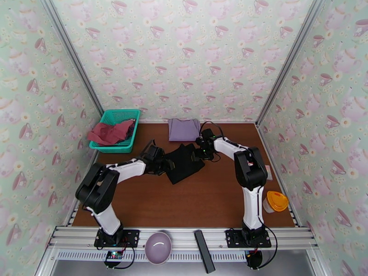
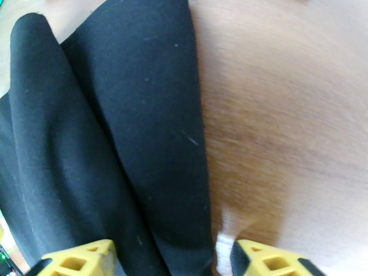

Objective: Fold and stack the mixed laundry pile

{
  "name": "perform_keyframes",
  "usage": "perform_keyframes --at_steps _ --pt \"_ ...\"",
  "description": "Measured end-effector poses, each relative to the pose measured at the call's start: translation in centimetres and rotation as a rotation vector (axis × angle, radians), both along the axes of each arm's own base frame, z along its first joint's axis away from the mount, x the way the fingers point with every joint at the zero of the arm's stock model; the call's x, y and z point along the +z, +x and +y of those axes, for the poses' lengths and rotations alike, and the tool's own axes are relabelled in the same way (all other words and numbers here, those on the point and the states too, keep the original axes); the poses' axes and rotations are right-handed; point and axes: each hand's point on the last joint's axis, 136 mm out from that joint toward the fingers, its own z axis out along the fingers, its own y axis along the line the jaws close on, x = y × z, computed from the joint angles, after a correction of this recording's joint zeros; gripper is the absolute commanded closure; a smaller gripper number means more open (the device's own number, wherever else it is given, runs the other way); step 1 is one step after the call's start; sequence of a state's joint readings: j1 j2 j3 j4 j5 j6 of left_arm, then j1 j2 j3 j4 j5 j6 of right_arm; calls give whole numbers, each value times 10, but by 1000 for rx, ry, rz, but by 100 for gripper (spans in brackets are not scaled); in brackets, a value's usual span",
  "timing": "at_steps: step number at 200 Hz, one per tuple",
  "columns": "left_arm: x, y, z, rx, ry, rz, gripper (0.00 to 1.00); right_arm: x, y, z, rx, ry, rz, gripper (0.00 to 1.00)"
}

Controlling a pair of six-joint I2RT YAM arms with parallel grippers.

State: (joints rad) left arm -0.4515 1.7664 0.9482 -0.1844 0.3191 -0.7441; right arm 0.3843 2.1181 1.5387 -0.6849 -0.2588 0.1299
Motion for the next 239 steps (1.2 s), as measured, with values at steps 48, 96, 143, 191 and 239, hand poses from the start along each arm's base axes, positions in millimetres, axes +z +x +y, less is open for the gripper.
perform_keyframes --at_steps 48,96,143,191,239 --pt "12 -7 12 7 51 -7 35 -4 -6 12 -2 29 0 77" --pt "13 -11 16 -1 53 2 26 -2 -21 25 -7 84 24 100" --pt "1 -1 0 4 -40 5 25 -2 -35 32 -23 105 37 100" --pt "1 -1 5 -1 2 7 25 -2 -40 33 -37 113 38 100" --pt "-3 -13 39 -5 221 63 26 -2 -42 35 -37 122 44 100"
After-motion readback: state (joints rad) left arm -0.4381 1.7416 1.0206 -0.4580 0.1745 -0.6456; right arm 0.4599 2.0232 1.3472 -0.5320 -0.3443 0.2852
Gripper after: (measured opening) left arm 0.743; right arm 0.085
